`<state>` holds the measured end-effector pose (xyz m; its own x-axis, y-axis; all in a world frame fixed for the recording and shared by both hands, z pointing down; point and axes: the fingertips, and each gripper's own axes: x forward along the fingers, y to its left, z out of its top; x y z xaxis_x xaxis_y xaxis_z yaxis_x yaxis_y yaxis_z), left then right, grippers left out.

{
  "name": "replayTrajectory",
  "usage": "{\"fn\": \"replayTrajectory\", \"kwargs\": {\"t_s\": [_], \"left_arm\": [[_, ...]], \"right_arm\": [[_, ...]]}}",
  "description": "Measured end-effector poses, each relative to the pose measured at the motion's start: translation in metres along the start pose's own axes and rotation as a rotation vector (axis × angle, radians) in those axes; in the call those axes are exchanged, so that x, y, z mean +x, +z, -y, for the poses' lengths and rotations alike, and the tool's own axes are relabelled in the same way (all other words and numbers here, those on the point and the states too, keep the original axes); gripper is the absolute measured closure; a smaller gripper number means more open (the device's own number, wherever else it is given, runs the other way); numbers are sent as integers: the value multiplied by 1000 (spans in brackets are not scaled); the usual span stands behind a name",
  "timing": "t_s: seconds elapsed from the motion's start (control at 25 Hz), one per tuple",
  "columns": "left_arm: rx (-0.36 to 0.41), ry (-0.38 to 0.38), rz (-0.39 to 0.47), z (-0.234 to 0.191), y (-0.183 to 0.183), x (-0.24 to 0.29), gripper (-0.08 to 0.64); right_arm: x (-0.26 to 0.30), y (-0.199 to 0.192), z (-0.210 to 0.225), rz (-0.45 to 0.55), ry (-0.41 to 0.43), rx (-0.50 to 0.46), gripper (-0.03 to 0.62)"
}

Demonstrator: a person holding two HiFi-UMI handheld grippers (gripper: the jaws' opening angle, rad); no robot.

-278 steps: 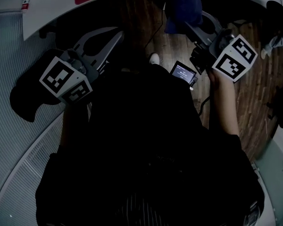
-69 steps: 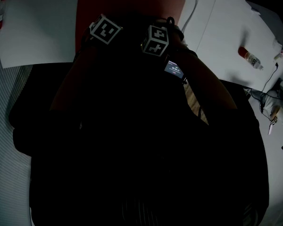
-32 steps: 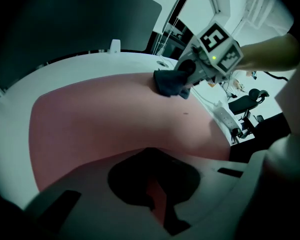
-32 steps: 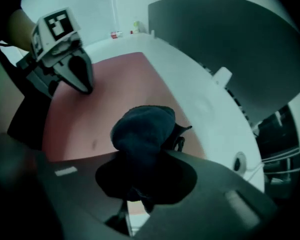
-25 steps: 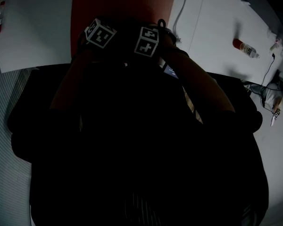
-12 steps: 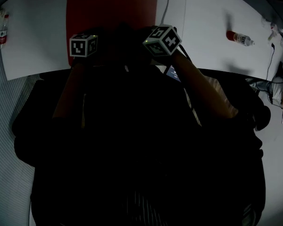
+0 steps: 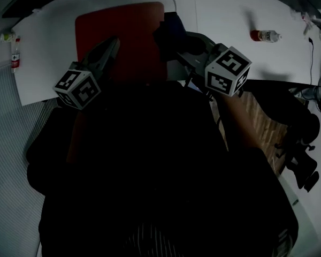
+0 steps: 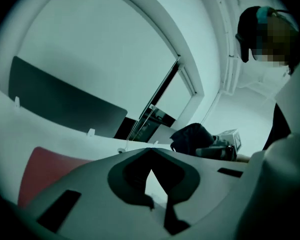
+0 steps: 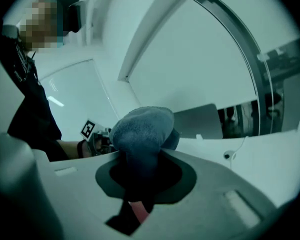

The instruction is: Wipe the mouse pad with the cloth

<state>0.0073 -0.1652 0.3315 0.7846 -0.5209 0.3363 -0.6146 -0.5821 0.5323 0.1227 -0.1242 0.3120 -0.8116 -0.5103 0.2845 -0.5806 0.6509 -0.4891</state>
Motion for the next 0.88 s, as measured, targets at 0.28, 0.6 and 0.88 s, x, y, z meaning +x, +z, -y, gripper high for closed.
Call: {"fn": "replayTrajectory", "kwargs": {"t_s": [0.28,0.6,0.88], "left_arm": [[297,-158,-75,90,21,29,555],[319,-216,-91,120,32,35,555],[380,-226,-57,136,46,45,555]], "right_arm": [[-41,31,-5,104,-16,-71,528],[-61,42,0,192,-31,-60,528],[-72,40,0,196,-33,-74,528]]}}
